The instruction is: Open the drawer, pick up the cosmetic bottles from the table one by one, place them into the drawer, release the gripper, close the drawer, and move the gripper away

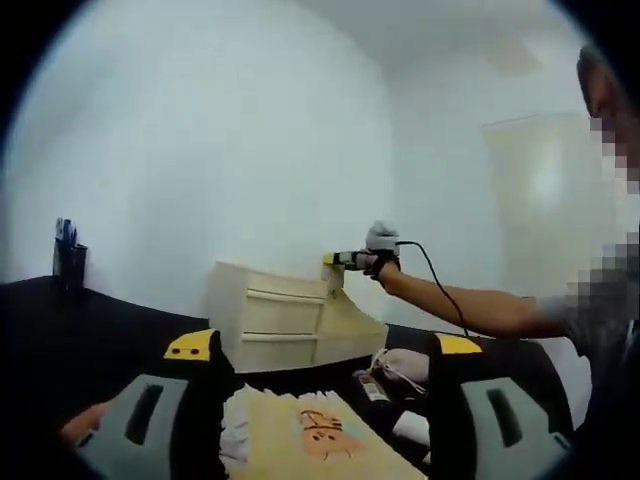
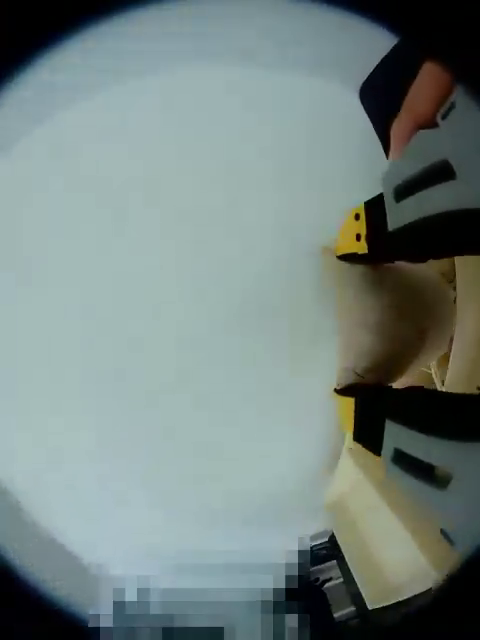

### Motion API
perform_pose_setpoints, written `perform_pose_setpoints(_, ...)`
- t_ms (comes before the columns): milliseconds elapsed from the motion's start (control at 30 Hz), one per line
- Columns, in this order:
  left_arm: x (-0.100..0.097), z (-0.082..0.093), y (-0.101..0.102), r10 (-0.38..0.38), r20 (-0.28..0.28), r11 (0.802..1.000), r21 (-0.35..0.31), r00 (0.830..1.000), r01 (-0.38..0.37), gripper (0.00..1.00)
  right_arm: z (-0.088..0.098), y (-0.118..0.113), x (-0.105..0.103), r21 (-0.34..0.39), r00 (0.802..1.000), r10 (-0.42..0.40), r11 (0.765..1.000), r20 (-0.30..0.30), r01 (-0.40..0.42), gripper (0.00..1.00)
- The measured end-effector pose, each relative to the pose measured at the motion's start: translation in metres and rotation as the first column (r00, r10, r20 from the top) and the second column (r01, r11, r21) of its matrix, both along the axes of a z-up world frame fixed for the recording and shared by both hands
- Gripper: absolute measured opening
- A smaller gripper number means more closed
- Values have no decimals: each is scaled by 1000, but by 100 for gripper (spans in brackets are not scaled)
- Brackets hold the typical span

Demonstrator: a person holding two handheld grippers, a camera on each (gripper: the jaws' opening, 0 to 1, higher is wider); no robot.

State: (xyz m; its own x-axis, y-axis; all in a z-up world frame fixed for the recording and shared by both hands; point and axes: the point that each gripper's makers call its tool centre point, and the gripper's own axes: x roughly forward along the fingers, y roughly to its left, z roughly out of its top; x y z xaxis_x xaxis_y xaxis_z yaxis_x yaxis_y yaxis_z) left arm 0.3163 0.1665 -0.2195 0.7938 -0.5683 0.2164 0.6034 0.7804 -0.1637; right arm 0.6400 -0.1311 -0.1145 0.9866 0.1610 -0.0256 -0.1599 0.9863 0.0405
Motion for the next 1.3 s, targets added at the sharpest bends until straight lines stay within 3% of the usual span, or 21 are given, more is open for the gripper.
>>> perform_pose_setpoints(267,4,-4,0,0,-15,1000,10,1000,0,80,51,14,-45,-10,990,97,995,98,-97,44)
perform_pose_setpoints(467,1,-3,-8,-5,-6,1000,30,1000,5,80,79,37,-114,-27,955,237,971,178,-236,45)
perform_pose_setpoints(533,2,-2,-10,-9,-4,1000,28,1000,9,79,88,44,-136,-38,933,268,963,241,-267,45)
perform_pose_setpoints(633,3,8,-10,0,6,1000,-10,1000,0,77,92,50,-159,-106,916,269,963,296,-249,45)
perform_pose_setpoints(700,-4,18,-20,-15,19,999,-35,1000,16,76,94,55,-172,-151,908,265,962,324,-226,44)
perform_pose_setpoints(767,-11,26,-34,-47,14,998,-44,999,47,77,95,62,-189,-153,899,279,959,339,-240,45)
perform_pose_setpoints(900,-30,60,-68,-80,-3,994,-80,997,80,83,108,65,-206,-205,871,269,958,410,-199,45)
perform_pose_setpoints(933,-32,69,-76,-77,-17,995,-60,997,76,85,108,66,-208,-212,871,269,958,412,-195,45)
perform_pose_setpoints(967,-40,82,-93,-104,10,995,5,995,104,91,110,66,-211,-217,867,267,958,421,-190,45)
perform_pose_setpoints(1000,-39,91,-97,-72,27,997,31,997,72,92,113,66,-215,-216,863,265,958,431,-186,45)
perform_pose_setpoints(1067,-41,103,-111,-74,55,994,85,996,69,92,125,66,-223,-250,837,256,957,484,-148,45)
perform_pose_setpoints(1167,-37,106,-122,-79,42,993,90,996,75,92,135,69,-232,-288,822,265,949,503,-129,45)
perform_pose_setpoints(1300,-26,95,-133,-80,21,993,85,997,78,88,142,75,-263,-272,809,290,948,511,-168,45)
